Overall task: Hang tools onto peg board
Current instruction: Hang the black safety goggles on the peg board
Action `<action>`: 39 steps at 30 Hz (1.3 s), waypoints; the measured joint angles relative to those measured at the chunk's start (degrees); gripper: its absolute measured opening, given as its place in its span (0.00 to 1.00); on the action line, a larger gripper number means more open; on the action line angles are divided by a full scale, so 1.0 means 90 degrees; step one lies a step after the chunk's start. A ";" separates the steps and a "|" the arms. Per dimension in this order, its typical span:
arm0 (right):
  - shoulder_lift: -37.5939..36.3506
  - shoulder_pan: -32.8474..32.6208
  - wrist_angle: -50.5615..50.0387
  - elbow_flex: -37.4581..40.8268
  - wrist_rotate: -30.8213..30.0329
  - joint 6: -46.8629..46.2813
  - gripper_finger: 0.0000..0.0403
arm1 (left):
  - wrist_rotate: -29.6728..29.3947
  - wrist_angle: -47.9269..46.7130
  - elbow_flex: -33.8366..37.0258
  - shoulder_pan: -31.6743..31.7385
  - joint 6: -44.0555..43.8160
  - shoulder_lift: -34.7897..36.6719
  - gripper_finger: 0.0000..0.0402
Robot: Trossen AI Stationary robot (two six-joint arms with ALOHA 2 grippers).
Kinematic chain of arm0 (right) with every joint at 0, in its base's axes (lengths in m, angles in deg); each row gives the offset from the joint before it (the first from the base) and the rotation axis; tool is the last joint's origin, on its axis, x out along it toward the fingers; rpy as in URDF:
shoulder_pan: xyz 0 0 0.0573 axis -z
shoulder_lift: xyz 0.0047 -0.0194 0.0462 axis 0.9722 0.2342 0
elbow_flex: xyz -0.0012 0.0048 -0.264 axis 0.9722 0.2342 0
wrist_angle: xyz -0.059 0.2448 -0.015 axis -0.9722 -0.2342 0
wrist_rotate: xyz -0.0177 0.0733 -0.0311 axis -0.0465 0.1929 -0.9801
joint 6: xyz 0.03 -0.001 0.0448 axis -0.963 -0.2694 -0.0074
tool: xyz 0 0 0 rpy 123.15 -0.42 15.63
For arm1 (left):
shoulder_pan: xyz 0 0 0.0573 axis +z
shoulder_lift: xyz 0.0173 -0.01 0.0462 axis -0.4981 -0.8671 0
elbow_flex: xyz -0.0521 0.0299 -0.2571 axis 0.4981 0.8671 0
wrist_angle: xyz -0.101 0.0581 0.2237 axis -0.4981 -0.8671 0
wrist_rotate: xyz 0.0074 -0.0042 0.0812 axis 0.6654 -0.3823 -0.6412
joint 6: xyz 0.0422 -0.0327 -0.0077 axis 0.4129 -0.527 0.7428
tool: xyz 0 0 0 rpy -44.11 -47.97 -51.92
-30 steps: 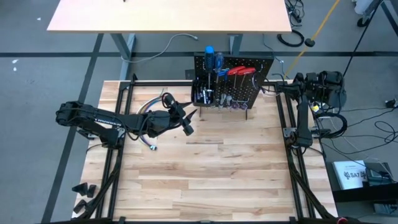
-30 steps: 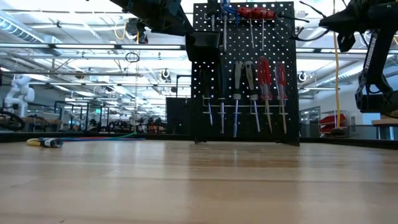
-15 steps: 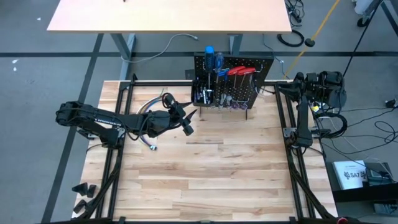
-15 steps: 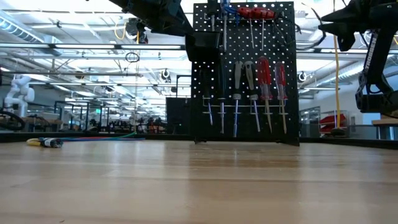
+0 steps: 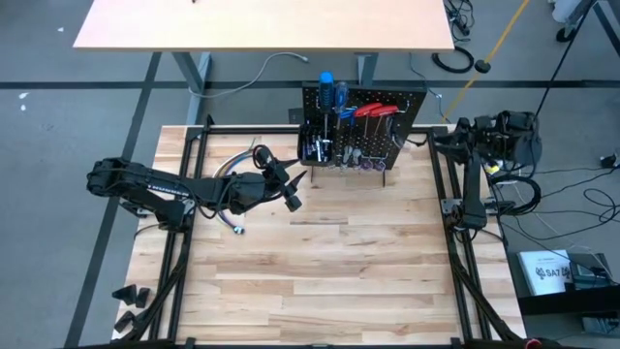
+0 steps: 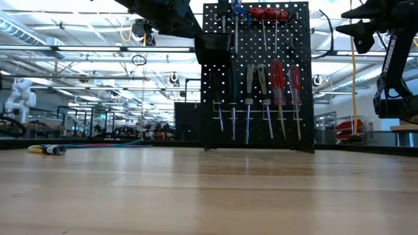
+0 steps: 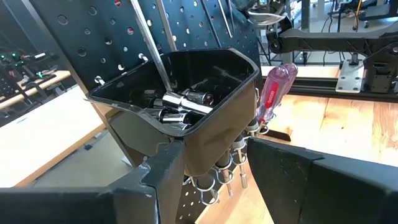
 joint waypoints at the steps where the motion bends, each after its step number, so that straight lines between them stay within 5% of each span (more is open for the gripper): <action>1: 0.0000 0.0000 0.0113 0.0000 0.0142 0.0002 0.42 | 0.0000 0.0000 0.0000 0.0000 -0.0001 0.0000 0.45; 9: 0.0002 0.0000 0.1476 0.0681 0.0566 0.0373 0.41 | 0.0006 -0.0082 0.0000 -0.0005 -0.0002 0.0000 0.45; 15: 0.0007 0.0000 0.2514 0.1596 0.0098 0.0404 0.36 | 0.0266 -0.0248 0.0000 -0.0044 -0.0154 0.0000 0.45; 17: 0.0007 0.0009 0.3000 0.1809 -0.0442 0.0970 0.31 | 0.0317 -0.0248 0.0000 -0.0045 -0.0161 0.0000 0.45; 22: 0.0010 0.0443 0.4000 0.1826 -0.0537 0.2478 0.03 | 0.0323 -0.0245 0.0000 -0.0052 -0.0172 0.0000 0.45; 29: 0.0167 0.1763 0.4948 0.1829 -0.0530 0.2833 0.00 | 0.0323 -0.0177 0.0000 -0.0082 -0.0170 -0.0002 0.45; 39: 0.1087 0.2990 0.9908 0.1821 -0.0537 0.6463 0.00 | 0.0322 -0.0005 0.0000 -0.0086 -0.0147 -0.0002 0.45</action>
